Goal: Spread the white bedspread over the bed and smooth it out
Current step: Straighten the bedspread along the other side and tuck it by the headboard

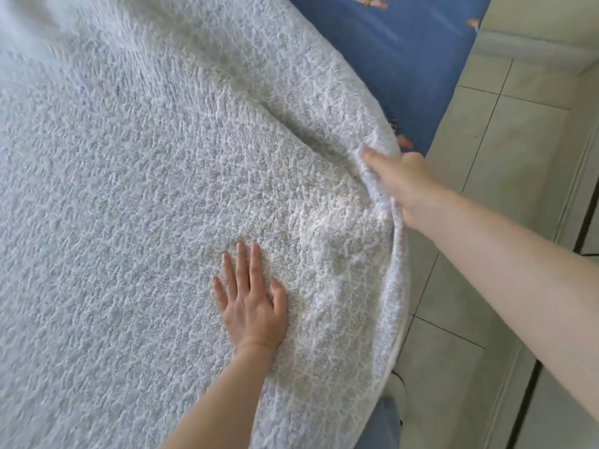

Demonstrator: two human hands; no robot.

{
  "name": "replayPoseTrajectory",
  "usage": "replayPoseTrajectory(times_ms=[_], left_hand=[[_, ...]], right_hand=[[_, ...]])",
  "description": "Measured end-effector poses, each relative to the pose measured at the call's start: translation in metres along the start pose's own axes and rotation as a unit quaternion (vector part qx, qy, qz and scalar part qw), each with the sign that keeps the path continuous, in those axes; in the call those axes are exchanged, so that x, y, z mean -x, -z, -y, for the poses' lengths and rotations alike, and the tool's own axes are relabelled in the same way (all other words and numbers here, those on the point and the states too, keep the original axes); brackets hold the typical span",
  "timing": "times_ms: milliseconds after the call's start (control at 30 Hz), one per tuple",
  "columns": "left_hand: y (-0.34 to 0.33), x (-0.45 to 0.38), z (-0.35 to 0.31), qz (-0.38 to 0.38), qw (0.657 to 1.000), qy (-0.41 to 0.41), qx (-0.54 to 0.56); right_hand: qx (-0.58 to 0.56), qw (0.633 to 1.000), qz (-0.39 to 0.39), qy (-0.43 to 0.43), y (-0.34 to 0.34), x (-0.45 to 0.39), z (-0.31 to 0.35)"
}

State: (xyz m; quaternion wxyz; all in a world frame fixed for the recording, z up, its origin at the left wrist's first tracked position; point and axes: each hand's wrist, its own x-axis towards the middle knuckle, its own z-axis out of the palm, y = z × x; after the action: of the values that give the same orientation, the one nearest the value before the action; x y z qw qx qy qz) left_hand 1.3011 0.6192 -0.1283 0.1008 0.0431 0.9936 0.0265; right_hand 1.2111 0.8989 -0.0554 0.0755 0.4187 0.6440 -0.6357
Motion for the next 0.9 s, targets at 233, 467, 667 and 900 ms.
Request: replayPoseTrajectory(times_ms=[233, 467, 667, 900], left_hand=[[0.001, 0.001, 0.001, 0.008, 1.000, -0.001, 0.025], [0.029, -0.069, -0.006, 0.073, 0.996, -0.031, 0.039], [0.045, -0.189, -0.048, 0.049, 0.998, 0.014, 0.047], [0.046, -0.204, -0.072, 0.050, 0.997, 0.040, 0.051]], right_hand=[[0.107, 0.988, -0.113, 0.006, 0.057, -0.019, -0.028], [-0.021, 0.999, -0.025, -0.042, 0.029, -0.044, 0.042], [-0.019, 1.000, 0.019, 0.004, 0.022, -0.070, 0.088], [-0.004, 0.981, -0.160, -0.113, 0.093, -0.064, 0.043]])
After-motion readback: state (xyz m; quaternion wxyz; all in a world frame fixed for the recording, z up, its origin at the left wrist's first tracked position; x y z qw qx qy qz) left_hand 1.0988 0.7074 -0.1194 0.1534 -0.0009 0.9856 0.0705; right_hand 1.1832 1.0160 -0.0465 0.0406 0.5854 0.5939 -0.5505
